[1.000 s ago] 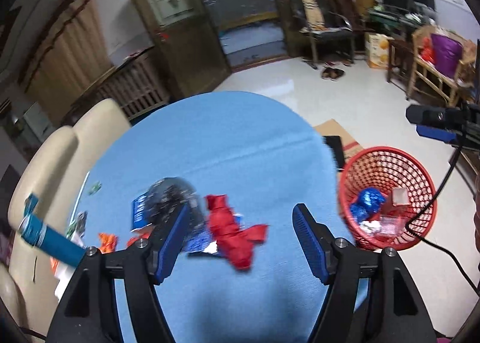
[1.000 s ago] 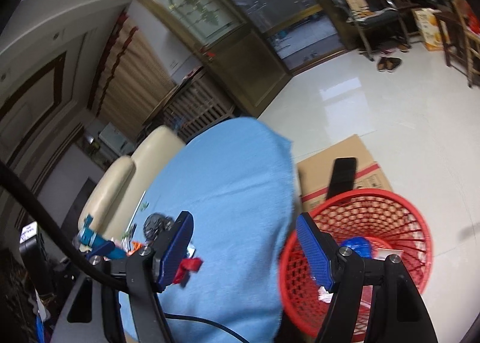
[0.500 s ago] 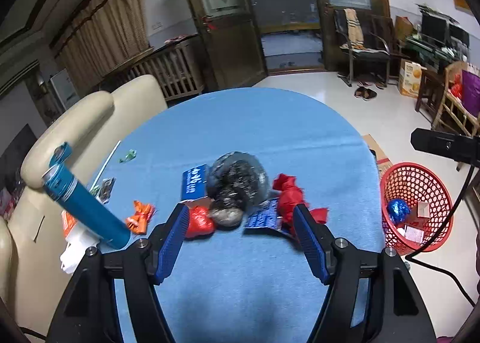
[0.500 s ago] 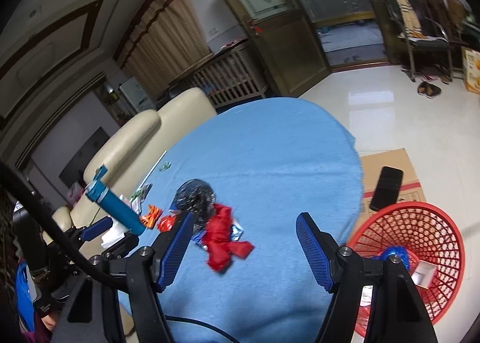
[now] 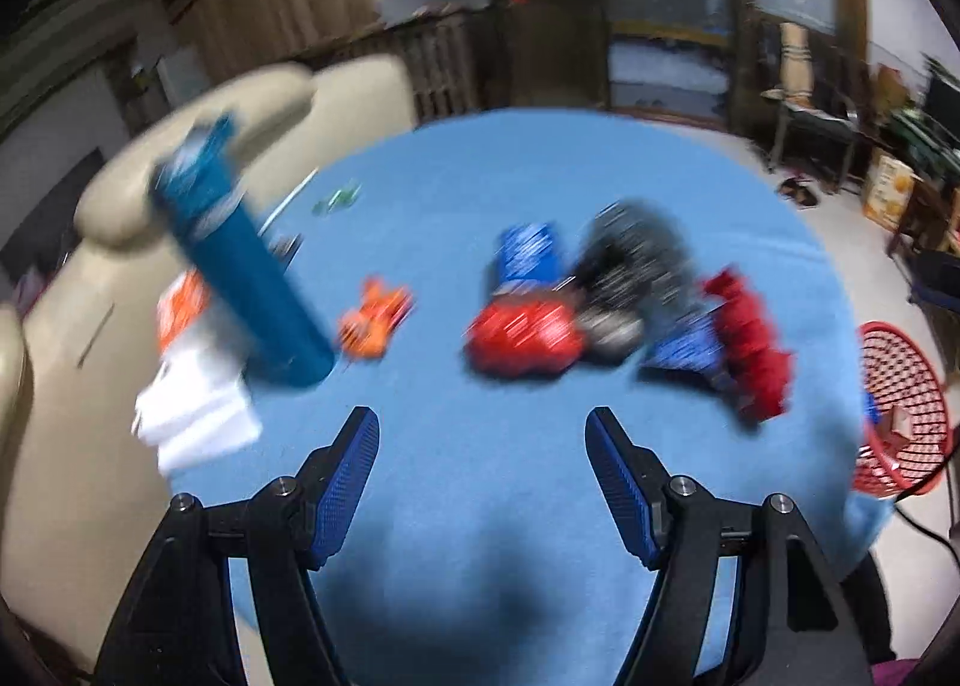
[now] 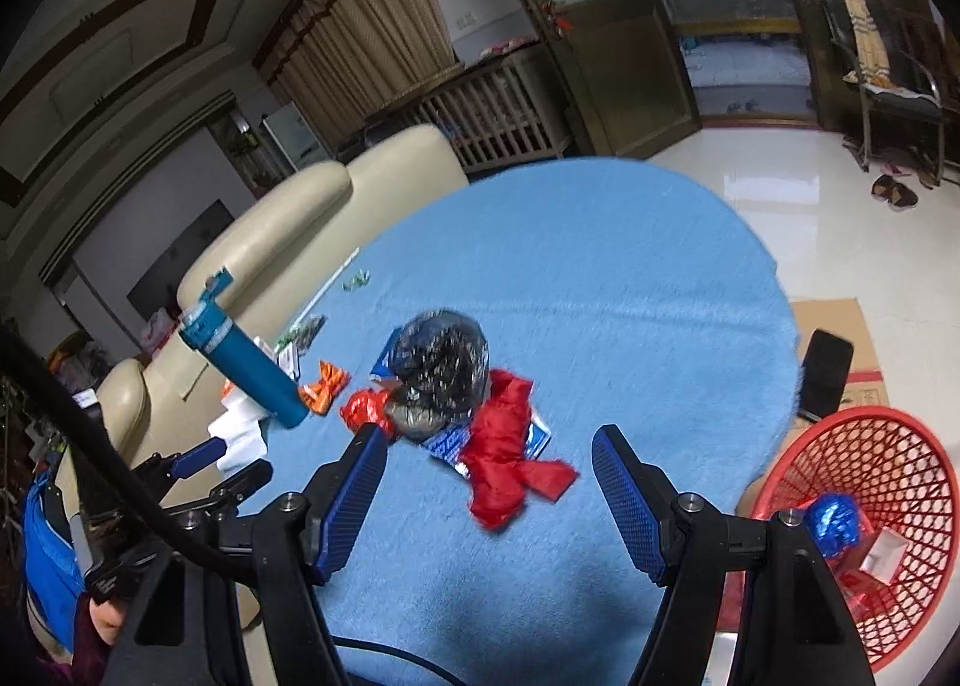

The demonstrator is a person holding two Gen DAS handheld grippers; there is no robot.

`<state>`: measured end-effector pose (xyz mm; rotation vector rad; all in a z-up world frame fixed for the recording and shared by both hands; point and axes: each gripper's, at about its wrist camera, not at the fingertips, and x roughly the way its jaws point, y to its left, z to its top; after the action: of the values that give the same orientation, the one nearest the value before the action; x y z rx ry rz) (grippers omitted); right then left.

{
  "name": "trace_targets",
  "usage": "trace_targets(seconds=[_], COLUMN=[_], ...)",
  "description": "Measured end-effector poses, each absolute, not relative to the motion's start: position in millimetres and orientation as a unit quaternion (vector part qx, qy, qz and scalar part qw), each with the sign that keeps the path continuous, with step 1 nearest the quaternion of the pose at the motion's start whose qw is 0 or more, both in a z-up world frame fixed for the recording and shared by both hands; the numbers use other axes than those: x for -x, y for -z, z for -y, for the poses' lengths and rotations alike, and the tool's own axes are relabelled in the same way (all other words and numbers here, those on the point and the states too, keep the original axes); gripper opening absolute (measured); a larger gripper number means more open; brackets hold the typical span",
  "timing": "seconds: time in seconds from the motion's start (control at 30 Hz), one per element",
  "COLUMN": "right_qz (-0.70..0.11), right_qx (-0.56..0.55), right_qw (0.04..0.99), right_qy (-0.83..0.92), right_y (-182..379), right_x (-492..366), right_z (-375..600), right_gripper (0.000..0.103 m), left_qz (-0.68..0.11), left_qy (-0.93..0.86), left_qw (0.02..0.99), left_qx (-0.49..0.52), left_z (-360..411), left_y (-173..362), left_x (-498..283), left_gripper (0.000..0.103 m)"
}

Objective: Collect trash
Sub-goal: 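Move both tools back over the table toward the red bags, then grasp the red mesh bag with the right gripper while the left gripper grasps the red plastic bag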

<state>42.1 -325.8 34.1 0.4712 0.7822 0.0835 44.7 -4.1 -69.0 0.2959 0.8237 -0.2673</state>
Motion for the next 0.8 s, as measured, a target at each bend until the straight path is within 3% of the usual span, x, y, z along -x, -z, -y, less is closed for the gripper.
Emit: trace_targets(seconds=[0.27,0.5,0.6,0.8], right_qz=[-0.434,-0.481,-0.497,-0.486], right_qx=[-0.228,-0.218,-0.232,-0.246], right_qw=[0.869,0.848,0.835,0.836], right_qy=[-0.062,-0.052,-0.054,-0.061], right_y=[17.9,63.7,78.7,77.7], right_x=[-99.6,-149.9,-151.3,-130.0], right_z=[304.5,294.2,295.6,304.1], right_gripper=[0.073,0.057,0.043,0.039], left_qz=[-0.436,-0.449,-0.469,-0.507], left_qy=[0.114,0.185,0.199,0.217], left_qw=[0.887,0.872,0.860,0.834], left_qx=[-0.098,-0.059,-0.034,0.012], left_z=[-31.7,2.3,16.8,42.0], left_y=[83.8,91.5,104.2,135.3], left_x=[-71.2,-111.8,-139.8,-174.0], left_gripper=[0.072,0.072,0.072,0.072])
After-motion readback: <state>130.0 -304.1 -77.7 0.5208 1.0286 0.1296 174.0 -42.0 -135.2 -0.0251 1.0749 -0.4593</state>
